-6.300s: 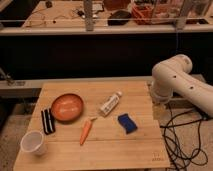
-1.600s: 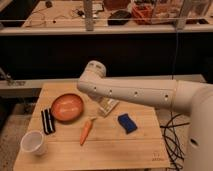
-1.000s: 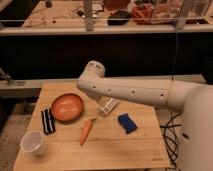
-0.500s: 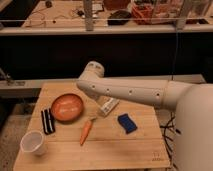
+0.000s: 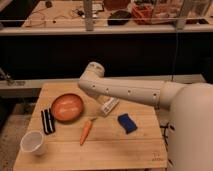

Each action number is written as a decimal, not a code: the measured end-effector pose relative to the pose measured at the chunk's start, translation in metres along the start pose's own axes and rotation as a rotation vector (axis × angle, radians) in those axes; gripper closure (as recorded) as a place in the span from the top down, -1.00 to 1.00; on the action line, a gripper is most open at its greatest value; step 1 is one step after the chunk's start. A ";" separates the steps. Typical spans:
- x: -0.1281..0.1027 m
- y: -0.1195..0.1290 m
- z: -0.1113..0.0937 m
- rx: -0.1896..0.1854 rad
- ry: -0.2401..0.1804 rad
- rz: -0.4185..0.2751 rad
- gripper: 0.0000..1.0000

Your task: Pick up the ceramic bowl

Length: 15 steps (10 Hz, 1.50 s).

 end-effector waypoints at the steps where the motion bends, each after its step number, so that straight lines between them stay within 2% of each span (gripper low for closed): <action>1: 0.000 -0.003 0.003 0.005 -0.001 -0.009 0.60; 5: 0.009 -0.010 0.019 0.025 -0.007 -0.048 0.60; 15: 0.010 -0.035 0.055 0.034 -0.040 -0.151 0.60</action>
